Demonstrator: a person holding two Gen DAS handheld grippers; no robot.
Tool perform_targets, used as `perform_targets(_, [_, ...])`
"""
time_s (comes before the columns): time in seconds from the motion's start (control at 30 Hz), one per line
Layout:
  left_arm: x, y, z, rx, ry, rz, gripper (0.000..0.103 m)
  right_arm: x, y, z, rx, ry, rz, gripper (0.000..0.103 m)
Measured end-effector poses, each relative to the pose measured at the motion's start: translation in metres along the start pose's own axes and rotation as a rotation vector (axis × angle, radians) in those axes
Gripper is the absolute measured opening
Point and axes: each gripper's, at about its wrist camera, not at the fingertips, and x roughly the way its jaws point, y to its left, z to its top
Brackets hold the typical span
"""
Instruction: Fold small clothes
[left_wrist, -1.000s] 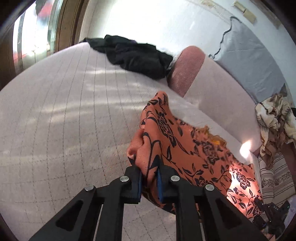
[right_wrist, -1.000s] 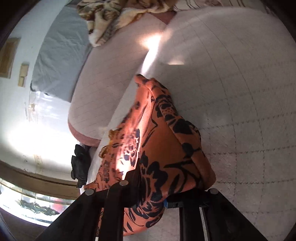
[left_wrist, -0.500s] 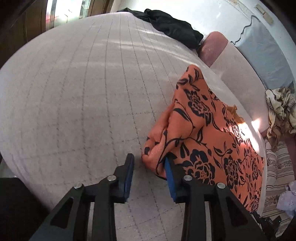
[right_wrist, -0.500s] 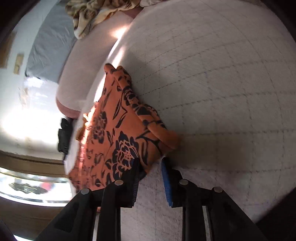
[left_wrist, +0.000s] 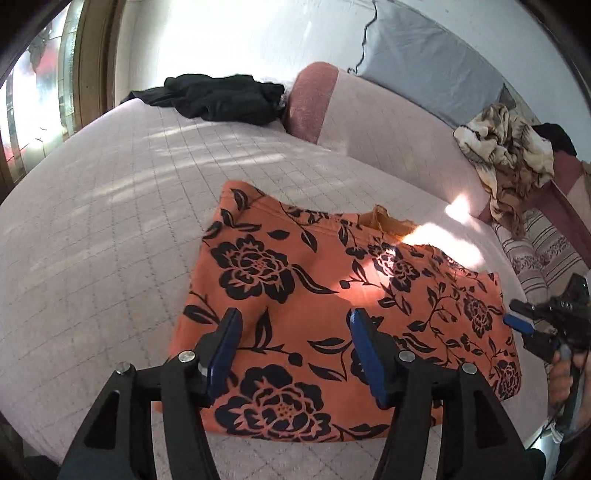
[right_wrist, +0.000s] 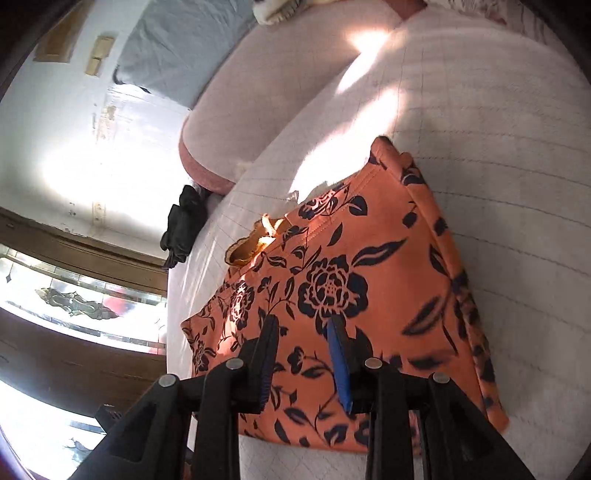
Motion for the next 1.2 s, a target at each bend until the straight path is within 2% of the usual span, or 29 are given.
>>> perform_targets(0.07, [0.029, 0.006, 0.000, -0.005, 0.061, 0.053, 0.062, 0.036, -0.016, 0.032, 0.038, 0.080, -0.008, 0.030])
perform_targets(0.1, [0.040, 0.011, -0.001, -0.007, 0.085, 0.064, 0.062, 0.048, -0.026, 0.049, 0.051, 0.070, -0.058, 0.029])
perform_targets(0.13, [0.046, 0.013, 0.000, 0.009, 0.072, 0.065, 0.062, 0.051, -0.036, 0.065, 0.075, 0.031, -0.074, 0.029])
perform_targets(0.17, [0.046, 0.011, 0.000, 0.041, 0.051, 0.077, 0.062, 0.054, -0.045, 0.080, 0.105, -0.004, -0.041, 0.029])
perform_targets(0.23, [0.047, 0.009, 0.002, 0.080, 0.047, 0.087, 0.062, 0.055, -0.062, 0.101, 0.195, -0.064, -0.028, 0.029])
perform_targets(0.27, [0.045, 0.011, 0.003, 0.075, 0.045, 0.084, 0.062, 0.055, -0.063, 0.108, 0.210, -0.086, -0.025, 0.029])
perform_targets(0.33, [0.037, 0.017, 0.007, 0.035, 0.049, 0.058, 0.062, 0.051, -0.054, 0.110, 0.164, -0.109, -0.067, 0.029])
perform_targets(0.47, [0.022, 0.024, 0.026, 0.026, -0.013, 0.049, 0.062, 0.026, -0.020, 0.074, 0.035, -0.138, -0.076, 0.031])
perform_targets(0.57, [0.035, 0.031, 0.058, 0.036, -0.004, 0.038, 0.062, 0.014, 0.005, 0.029, -0.063, -0.109, -0.050, 0.036])
perform_targets(0.6, [0.045, 0.035, 0.070, 0.028, 0.012, 0.021, 0.062, 0.013, 0.009, 0.014, -0.086, -0.089, -0.040, 0.038])
perform_targets(0.63, [0.060, 0.041, 0.082, 0.021, 0.043, 0.038, 0.062, 0.013, 0.014, 0.000, -0.106, -0.076, -0.032, 0.042])
perform_targets(0.67, [0.077, 0.047, 0.092, 0.019, 0.069, 0.087, 0.062, 0.014, 0.017, -0.013, -0.121, -0.063, -0.027, 0.060])
perform_targets(0.7, [0.094, 0.055, 0.102, 0.024, 0.090, 0.163, 0.061, 0.017, 0.019, -0.022, -0.139, -0.045, -0.021, 0.067])
perform_targets(0.73, [0.110, 0.065, 0.110, 0.028, 0.107, 0.245, 0.057, 0.020, 0.020, -0.030, -0.158, -0.031, -0.026, 0.067])
perform_targets(0.83, [0.108, 0.093, 0.127, -0.062, 0.070, 0.370, 0.054, 0.023, 0.008, -0.044, -0.145, -0.019, -0.077, 0.067])
perform_targets(0.9, [0.084, 0.099, 0.127, -0.096, 0.027, 0.334, 0.053, 0.013, 0.000, -0.047, -0.118, -0.031, -0.055, 0.067])
perform_targets(1.03, [0.027, 0.071, 0.102, 0.000, -0.049, 0.241, 0.055, -0.003, 0.005, -0.058, -0.103, -0.045, -0.021, 0.067])
perform_targets(1.13, [-0.003, 0.040, 0.067, 0.068, -0.043, 0.127, 0.062, -0.007, 0.013, -0.076, -0.094, -0.031, 0.047, 0.067])
perform_targets(1.2, [-0.012, 0.019, 0.042, 0.107, -0.025, 0.065, 0.066, -0.001, 0.013, -0.084, -0.102, 0.013, 0.094, 0.067])
